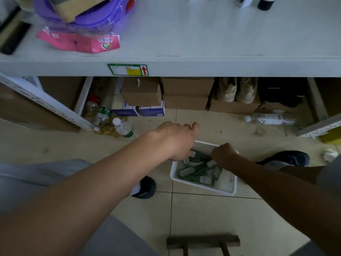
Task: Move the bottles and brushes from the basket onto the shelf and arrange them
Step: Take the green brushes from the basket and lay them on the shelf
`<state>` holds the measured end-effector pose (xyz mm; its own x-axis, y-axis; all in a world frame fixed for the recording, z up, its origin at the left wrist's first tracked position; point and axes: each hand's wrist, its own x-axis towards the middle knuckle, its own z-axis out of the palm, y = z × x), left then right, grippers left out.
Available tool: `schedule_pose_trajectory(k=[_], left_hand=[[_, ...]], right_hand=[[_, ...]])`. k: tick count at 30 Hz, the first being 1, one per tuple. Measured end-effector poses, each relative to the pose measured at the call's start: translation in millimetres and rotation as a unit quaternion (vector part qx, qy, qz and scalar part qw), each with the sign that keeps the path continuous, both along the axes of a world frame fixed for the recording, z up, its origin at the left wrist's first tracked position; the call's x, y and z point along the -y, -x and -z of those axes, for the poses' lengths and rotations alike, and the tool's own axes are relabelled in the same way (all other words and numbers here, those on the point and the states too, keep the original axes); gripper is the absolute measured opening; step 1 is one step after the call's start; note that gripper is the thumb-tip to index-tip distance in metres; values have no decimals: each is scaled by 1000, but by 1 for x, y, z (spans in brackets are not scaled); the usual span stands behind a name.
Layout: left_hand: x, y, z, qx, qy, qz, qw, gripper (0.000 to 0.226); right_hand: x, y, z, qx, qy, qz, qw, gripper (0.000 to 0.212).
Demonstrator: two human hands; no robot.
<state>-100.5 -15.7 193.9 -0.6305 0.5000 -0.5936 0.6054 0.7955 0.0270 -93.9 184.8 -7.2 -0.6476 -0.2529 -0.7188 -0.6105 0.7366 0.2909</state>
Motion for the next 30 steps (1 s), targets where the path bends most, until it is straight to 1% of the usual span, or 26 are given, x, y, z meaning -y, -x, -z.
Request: schedule_pose_trajectory(k=[3, 7, 11, 14, 16, 17, 18, 20, 21, 22, 24, 26, 27, 30], left_hand=[[2, -5, -13, -4, -8, -7, 1000, 62], [8, -15, -30, -33, -39, -2, 999, 61], [15, -25, -48, -92, -96, 24, 991, 64], [20, -27, -60, -172, -172, 22, 970, 57], [25, -25, -67, -226, -245, 11, 943, 45], [28, -24, -71, -250, -278, 8, 928, 39], [30, -23, -74, -271, -304, 6, 913, 36], [36, -19, -82, -312, -340, 7, 887, 34], [39, -18, -86, -325, -349, 9, 879, 33], [43, -15, -90, -336, -353, 10, 873, 32], [51, -11, -97, -352, -351, -8, 868, 32], [58, -7, -102, -357, -340, -43, 869, 33], [61, -5, -103, -355, -330, -61, 872, 34], [68, -2, -100, -342, -295, -86, 888, 37]], right_hand=[[-5, -3, -29, -42, 15, -11, 999, 28], [-14, -10, -76, -52, 35, 5, 998, 32], [-19, -21, -112, -110, 68, 25, 991, 32], [-13, -24, -136, -149, 141, 66, 977, 30], [-6, -22, -151, -174, 206, 95, 958, 26], [-2, -19, -161, -173, 255, 121, 944, 22], [4, -15, -173, -161, 319, 151, 922, 18], [17, -6, -202, -124, 454, 217, 855, 11], [24, -1, -217, -113, 505, 244, 820, 10], [32, 5, -233, -122, 538, 264, 791, 12], [46, 20, -258, -161, 573, 289, 750, 17], [57, 36, -278, -172, 604, 323, 708, 22], [61, 46, -284, -155, 625, 354, 679, 23], [69, 72, -294, -70, 685, 454, 565, 21]])
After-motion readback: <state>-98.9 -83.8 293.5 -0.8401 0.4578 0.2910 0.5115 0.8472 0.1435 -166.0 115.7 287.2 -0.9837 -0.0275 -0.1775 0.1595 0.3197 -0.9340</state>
